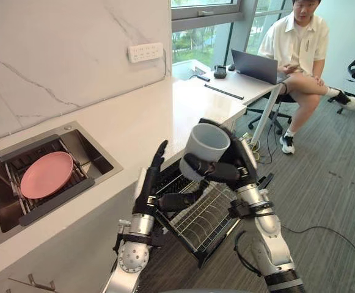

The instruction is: Walk over to the sink, pick up the cup, carry it to the dishwasher, place the cup inside the dishwasher, then close the dishwasher door

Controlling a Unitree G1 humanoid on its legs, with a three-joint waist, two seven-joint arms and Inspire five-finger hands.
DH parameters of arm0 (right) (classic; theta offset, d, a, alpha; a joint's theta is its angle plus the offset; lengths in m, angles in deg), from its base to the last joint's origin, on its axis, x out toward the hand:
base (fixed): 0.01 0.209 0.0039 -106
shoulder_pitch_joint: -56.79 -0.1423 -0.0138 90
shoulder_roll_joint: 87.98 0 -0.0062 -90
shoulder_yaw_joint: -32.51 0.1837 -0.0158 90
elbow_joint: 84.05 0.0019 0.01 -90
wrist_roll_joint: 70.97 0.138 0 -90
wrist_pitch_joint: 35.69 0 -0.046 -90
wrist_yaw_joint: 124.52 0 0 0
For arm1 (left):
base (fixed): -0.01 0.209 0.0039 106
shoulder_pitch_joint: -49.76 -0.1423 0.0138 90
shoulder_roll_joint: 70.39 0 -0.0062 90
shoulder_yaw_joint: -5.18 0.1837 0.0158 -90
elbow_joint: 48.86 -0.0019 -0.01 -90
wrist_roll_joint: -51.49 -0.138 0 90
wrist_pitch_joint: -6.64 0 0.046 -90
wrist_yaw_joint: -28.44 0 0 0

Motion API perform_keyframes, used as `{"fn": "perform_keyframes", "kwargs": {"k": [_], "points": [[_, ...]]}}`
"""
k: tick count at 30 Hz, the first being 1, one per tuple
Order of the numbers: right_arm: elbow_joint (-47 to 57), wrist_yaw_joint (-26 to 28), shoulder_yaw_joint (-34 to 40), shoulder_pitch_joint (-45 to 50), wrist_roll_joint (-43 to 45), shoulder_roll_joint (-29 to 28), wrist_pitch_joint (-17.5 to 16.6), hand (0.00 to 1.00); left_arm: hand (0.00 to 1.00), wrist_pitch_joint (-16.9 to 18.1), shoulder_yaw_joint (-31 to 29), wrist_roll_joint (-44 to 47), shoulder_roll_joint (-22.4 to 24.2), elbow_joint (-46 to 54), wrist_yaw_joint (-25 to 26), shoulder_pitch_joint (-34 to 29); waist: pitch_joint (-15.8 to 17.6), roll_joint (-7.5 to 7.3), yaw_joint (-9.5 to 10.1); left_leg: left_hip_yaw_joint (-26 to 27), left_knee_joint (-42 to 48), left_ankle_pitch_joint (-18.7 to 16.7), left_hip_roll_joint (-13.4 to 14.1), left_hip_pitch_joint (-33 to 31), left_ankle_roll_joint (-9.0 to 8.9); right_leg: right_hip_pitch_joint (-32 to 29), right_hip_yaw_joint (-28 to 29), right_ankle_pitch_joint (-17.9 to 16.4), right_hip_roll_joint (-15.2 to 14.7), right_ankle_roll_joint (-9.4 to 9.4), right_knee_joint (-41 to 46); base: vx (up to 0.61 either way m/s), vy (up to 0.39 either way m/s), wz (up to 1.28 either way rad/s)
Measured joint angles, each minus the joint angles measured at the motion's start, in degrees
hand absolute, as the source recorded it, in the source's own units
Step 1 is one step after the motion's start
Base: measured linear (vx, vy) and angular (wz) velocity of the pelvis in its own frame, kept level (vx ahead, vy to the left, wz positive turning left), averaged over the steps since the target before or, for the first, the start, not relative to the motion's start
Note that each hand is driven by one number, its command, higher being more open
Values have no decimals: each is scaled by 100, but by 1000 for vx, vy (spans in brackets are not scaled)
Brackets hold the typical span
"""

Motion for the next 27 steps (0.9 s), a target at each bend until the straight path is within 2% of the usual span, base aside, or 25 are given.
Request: {"fn": "perform_keyframes", "kwargs": {"k": [3,13,22,27], "points": [[21,5,219,1,76,1,-41,0,100,0,-198,262,-5,41,-233,-83,13,-7,1,3,-2,8,-4,-3,-18,0,-7,-10,-8,13,0,0,0,0],[24,108,349,41,83,2,-48,0,100,-43,-225,787,-3,394,-997,-346,159,-6,-9,63,6,-59,-18,-10,16,-37,-2,-59,-42,58,62,0,0,0],[38,136,775,689,108,7,-48,0,100,-383,-275,770,-14,-430,-1129,-906,177,-2,-44,149,99,-65,-32,-102,12,-123,22,-78,-65,85,63,4,5,-2],[38,159,837,940,214,9,-49,0,100,-399,-361,1049,-19,-597,-1320,-1186,180,5,-40,154,198,-130,-35,-158,15,-130,25,-80,-70,87,63,-16,-2,0]]}}
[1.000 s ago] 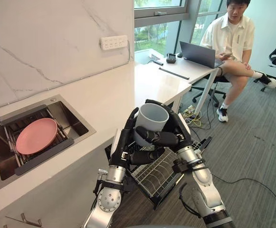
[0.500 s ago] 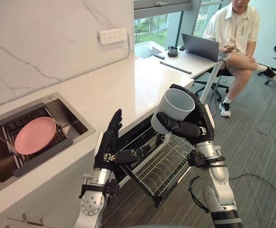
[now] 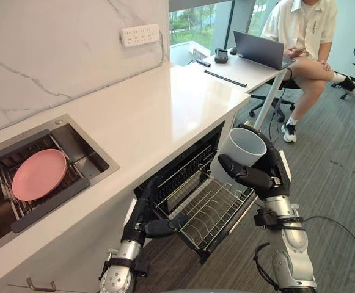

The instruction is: Walk over to the sink, pick up the cup, carry it to the dishwasher, place the cup inside the dishwasher, then close the dishwasher door

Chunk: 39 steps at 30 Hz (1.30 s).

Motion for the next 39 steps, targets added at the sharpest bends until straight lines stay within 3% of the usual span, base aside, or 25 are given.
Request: {"fn": "perform_keyframes", "kwargs": {"k": [4,13,26,33,39], "points": [[-4,133,3,117,0,2,-21,0,100,4,-100,58,32,-636,6,4,4,33,-3,11,20,-43,2,-28,-14,-6,-10,-11,0,-11,-1,-50,-9,0],[-578,273,45,164,-32,-8,-95,0,100,-3,-579,23,14,-3123,452,256,-1,46,1,30,-42,55,7,-5,-6,-33,-9,-16,2,-3,-3,0,0,0],[-1611,620,-197,201,-757,174,359,0,100,118,-1024,-299,3,-4416,787,524,61,24,36,5,-113,103,7,74,-30,8,-35,-27,-4,5,36,-31,-6,1],[-2297,335,-562,-186,-1363,397,566,0,100,115,-1091,-299,-38,-4666,794,776,430,-24,143,-134,180,56,-41,-158,7,-182,-212,-210,-110,50,438,-35,5,13],[-3033,-188,-835,-1181,-1569,553,684,0,100,28,-1090,-296,-171,-4660,787,1202,1149,-78,346,-129,1762,-532,40,-1153,47,-592,-528,-476,-185,68,1208,-120,29,28]]}}
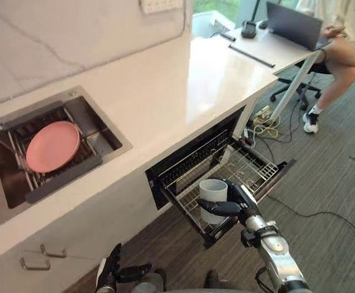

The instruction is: Walk over to the sink, pick up the cup, carry it to the dishwasher, place the cup inside the dishwasher, then close the dishwasher door

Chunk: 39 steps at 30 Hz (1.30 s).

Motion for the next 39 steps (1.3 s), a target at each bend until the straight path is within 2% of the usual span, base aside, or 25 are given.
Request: {"fn": "perform_keyframes", "kwargs": {"k": [4,11,19,22,27,39], "points": [[-31,-331,-75,-785,-54,141,82,0,100,-6,-45,8,-100,56,-6,444,474,-17,186,-63,553,-157,51,-603,85,-389,-70,21,21,-44,214,-134,41,10],[-178,-540,-50,-1987,-53,654,163,0,100,-3,-54,132,-183,199,0,985,1055,-56,303,-118,1154,-155,67,-1525,156,-1311,-88,-81,-47,-80,873,-70,21,3],[-155,-421,-41,-2423,-50,712,884,0,100,-9,-207,382,44,366,-9,1327,1184,-92,415,10,2281,-531,232,-2636,162,-2568,-180,-848,-277,-199,2586,-64,-25,7],[-108,-361,-33,-2467,-49,724,976,0,100,-3,-282,384,83,486,-8,1333,1220,-109,411,27,2547,-615,287,-2883,154,-2839,-205,-989,-340,-249,2953,-63,-32,0],[-127,-366,-39,-2647,-62,801,1025,0,100,30,-353,463,149,517,-10,1376,1227,-122,394,87,2748,-644,315,-3144,144,-3183,-254,-1115,-469,-321,3333,-45,-37,-2],[-1017,-467,-148,-3208,-529,785,1115,0,100,41,-336,745,151,529,-9,1377,1226,-120,363,350,2579,-526,439,-3180,96,-3277,-356,-1142,-586,-371,3327,-8,-29,3]]}}
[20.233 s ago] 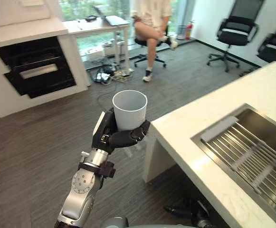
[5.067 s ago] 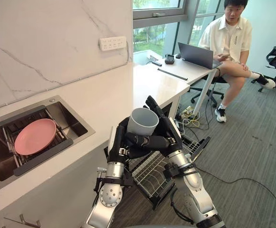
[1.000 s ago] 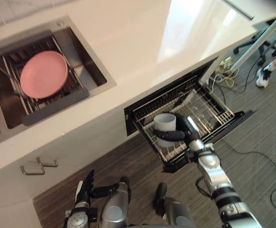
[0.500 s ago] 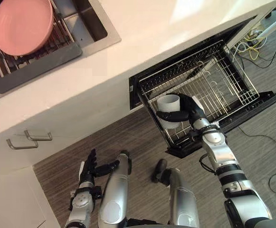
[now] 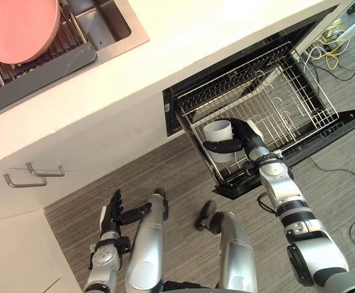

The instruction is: Walk over to the sink, pick up the cup, carry it to the dishwasher, place the cup inside the dishwasher, then close the dishwasher door

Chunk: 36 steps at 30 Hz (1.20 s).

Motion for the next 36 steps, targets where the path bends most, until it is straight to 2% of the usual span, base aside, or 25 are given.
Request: {"fn": "perform_keyframes", "kwargs": {"k": [5,6,13,23,30,32,34,36], "points": [[-458,49,-168,-370,-162,13,35,0,100,11,129,62,-52,41,9,0,-1,1,-3,58,-368,223,-24,21,-22,-18,-62,94,-7,-4,-254,38,-43,6],[-566,76,-169,-464,-182,23,36,100,100,14,172,72,-66,65,10,0,-1,1,-7,68,-501,292,-37,39,-21,-18,-81,136,-8,-11,-340,49,-50,6],[-993,140,-229,-875,-183,143,62,100,100,92,397,265,-52,211,9,1,-12,21,-17,41,-1092,628,-115,190,-68,95,-218,320,9,-47,-756,16,-50,7],[-855,-224,-219,-867,-99,231,-5,100,100,114,686,275,66,282,131,-8,-49,91,-53,19,-1387,753,-122,494,-89,430,-316,387,72,-60,-1020,1,-22,4],[995,-537,77,-156,147,213,-264,100,100,57,856,270,88,325,111,-102,-68,111,-191,124,-1769,765,-108,1225,-108,1078,-270,421,162,-14,-1380,48,-12,-6],[1578,-618,317,333,157,20,-315,100,100,38,865,265,119,312,106,-168,-179,102,-201,168,-1954,775,-110,1498,-125,1316,-250,434,200,8,-1547,76,-8,-8],[1888,-686,459,938,157,-215,-340,100,100,35,919,259,142,108,97,-279,-510,105,-217,232,-2242,811,-118,1796,-159,1555,-204,503,275,49,-1850,113,4,-14],[2075,-734,563,1376,157,-366,-340,100,100,31,924,253,131,-85,93,-326,-697,109,-257,243,-2509,867,-136,2030,-168,1777,-203,577,328,77,-2111,156,13,-8]]}}
